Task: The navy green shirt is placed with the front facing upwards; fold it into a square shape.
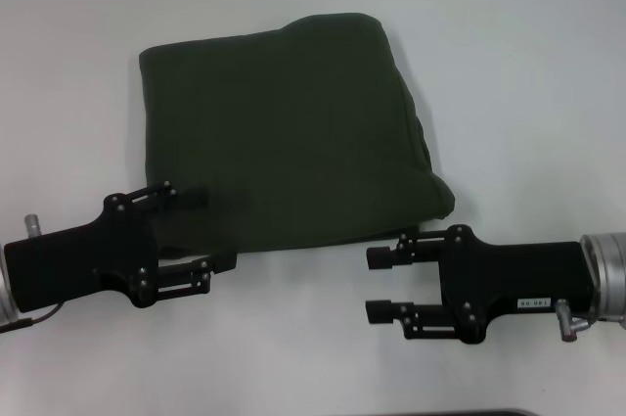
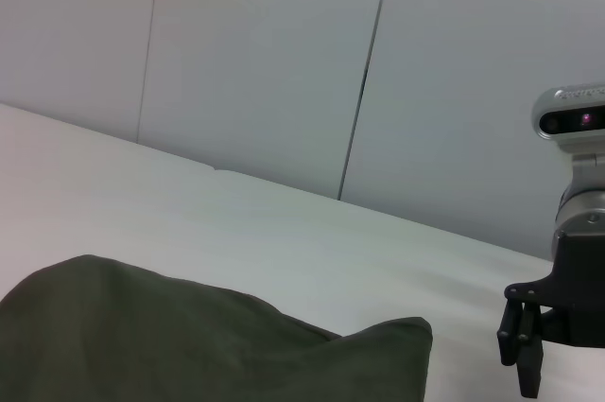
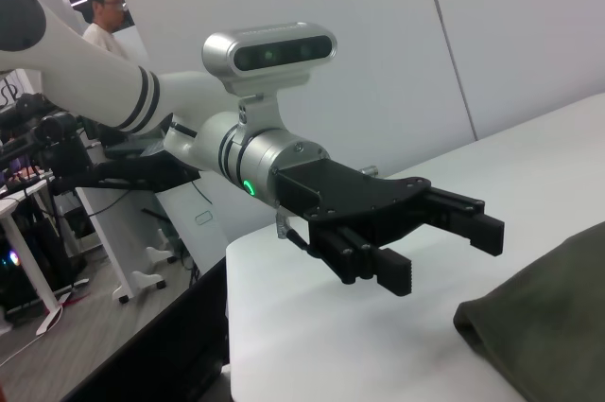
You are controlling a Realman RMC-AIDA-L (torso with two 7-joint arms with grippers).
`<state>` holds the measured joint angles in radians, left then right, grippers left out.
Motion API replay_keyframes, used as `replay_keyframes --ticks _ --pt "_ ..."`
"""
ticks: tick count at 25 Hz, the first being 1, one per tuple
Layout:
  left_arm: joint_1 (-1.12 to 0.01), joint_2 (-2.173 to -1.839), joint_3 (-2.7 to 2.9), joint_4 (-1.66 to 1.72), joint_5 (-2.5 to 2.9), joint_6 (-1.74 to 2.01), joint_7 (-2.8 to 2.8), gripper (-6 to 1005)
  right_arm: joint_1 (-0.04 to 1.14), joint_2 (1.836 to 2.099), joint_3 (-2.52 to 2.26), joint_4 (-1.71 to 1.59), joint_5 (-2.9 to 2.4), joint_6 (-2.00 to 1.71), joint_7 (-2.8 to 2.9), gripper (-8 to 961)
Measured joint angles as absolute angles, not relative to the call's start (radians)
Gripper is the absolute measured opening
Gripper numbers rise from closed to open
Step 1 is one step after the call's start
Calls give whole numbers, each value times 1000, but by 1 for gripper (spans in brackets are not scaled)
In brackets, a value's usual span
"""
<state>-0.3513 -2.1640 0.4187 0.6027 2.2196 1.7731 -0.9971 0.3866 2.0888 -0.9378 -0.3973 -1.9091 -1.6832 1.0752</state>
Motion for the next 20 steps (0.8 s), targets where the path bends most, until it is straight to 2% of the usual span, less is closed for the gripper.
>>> replay_keyframes --ticks 20 --pt "-356 -2164 419 603 2220 1775 -996 824 388 2089 -907 -400 -1871 -1628 1067 624"
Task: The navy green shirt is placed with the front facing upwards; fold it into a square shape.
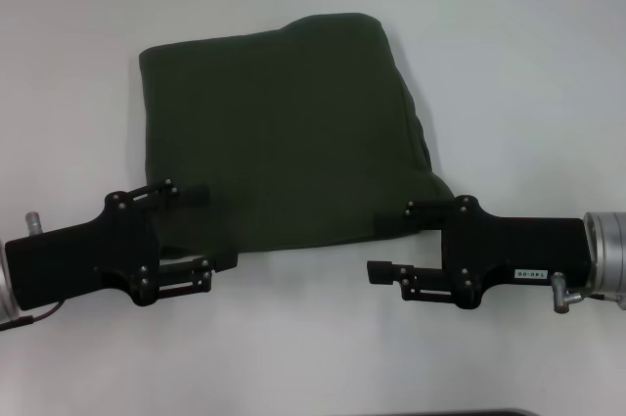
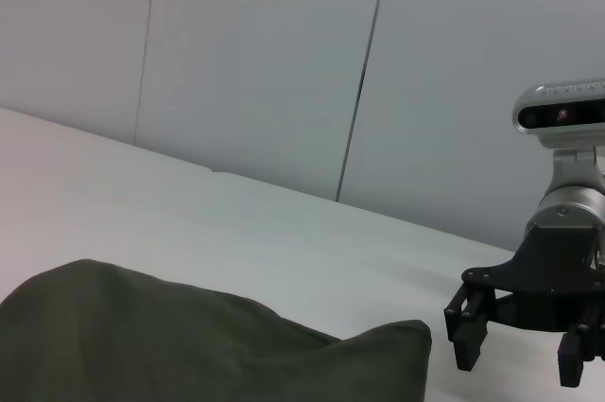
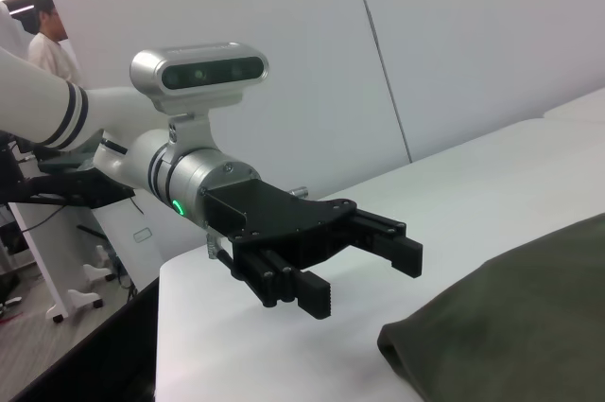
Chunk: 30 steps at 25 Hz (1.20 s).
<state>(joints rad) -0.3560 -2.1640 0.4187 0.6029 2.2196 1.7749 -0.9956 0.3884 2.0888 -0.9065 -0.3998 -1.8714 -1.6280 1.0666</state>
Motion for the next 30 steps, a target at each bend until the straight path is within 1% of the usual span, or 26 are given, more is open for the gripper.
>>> replay_keyframes --ticks 30 --pt "-358 -2162 419 603 2220 1783 -995 825 399 2090 -910 -399 -1870 -1638 1060 623"
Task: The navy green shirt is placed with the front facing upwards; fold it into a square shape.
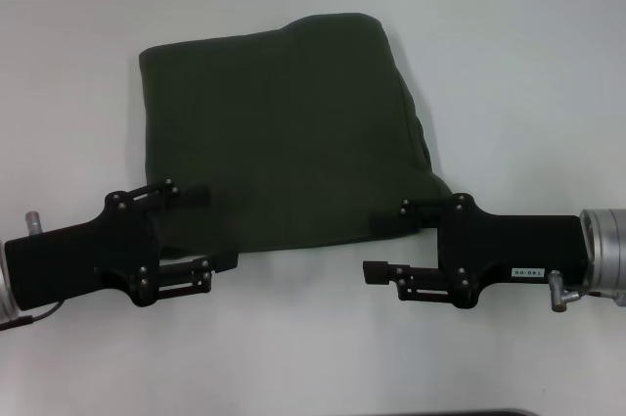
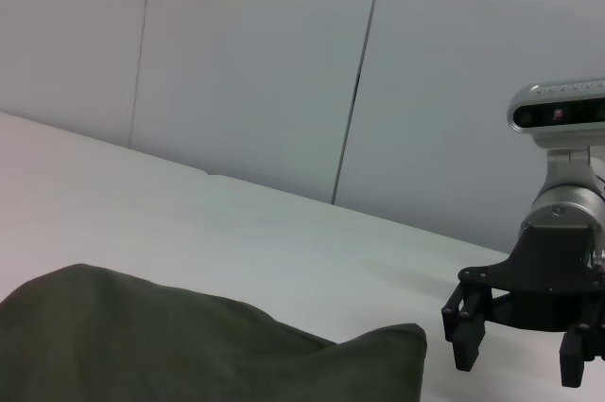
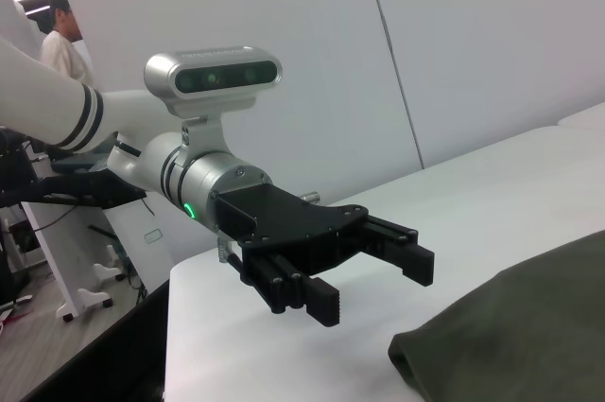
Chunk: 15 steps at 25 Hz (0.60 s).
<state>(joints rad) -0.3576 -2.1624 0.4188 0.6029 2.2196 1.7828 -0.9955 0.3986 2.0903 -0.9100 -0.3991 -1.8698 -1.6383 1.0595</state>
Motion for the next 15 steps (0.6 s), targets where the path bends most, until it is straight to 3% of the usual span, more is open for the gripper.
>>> replay_keyframes --ticks 15 --pt "-356 -2164 419 603 2220 1784 -996 824 399 2090 -914 -399 -1871 -1639 1065 624"
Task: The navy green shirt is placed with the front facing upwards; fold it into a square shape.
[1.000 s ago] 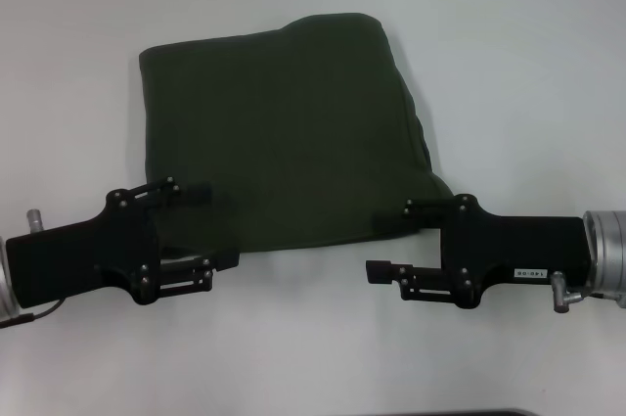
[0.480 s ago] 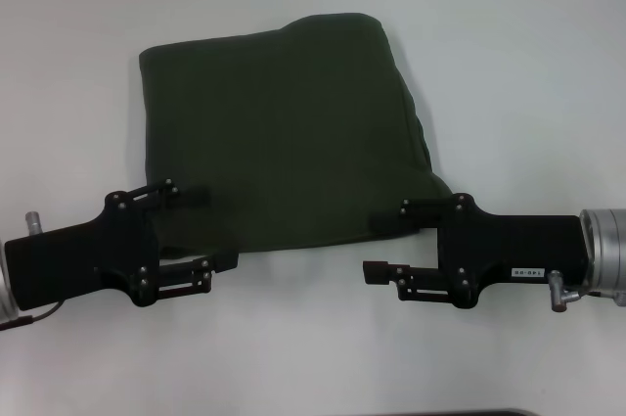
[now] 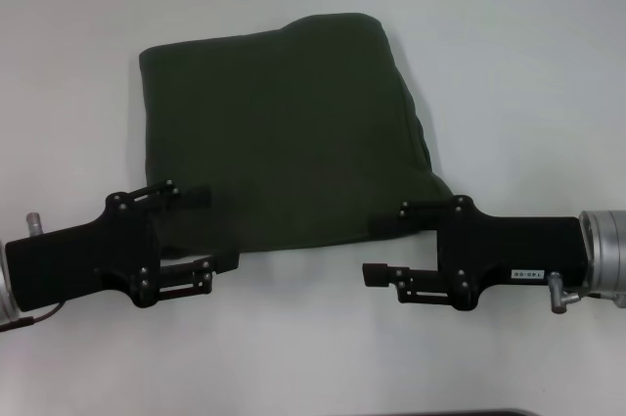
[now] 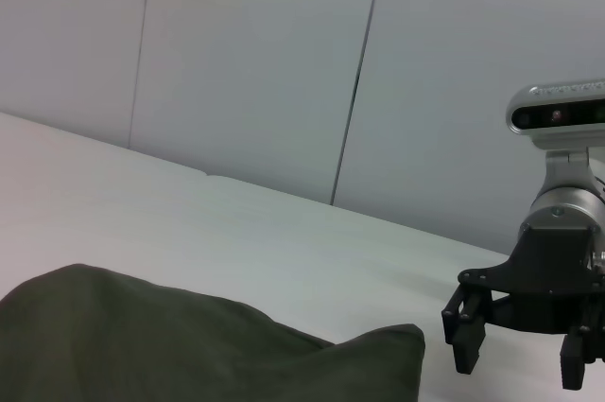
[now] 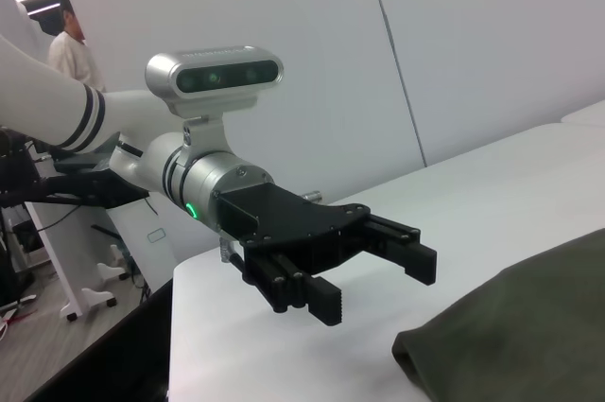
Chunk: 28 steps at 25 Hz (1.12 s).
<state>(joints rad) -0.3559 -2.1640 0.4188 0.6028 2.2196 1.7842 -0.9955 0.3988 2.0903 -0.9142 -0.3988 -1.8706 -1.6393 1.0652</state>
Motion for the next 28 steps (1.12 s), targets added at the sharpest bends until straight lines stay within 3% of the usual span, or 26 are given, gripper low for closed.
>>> replay_keyframes --ticks 28 --pt "-356 -2164 419 603 2220 1784 -997 825 399 2092 -914 -397 -1871 -1640 1069 624"
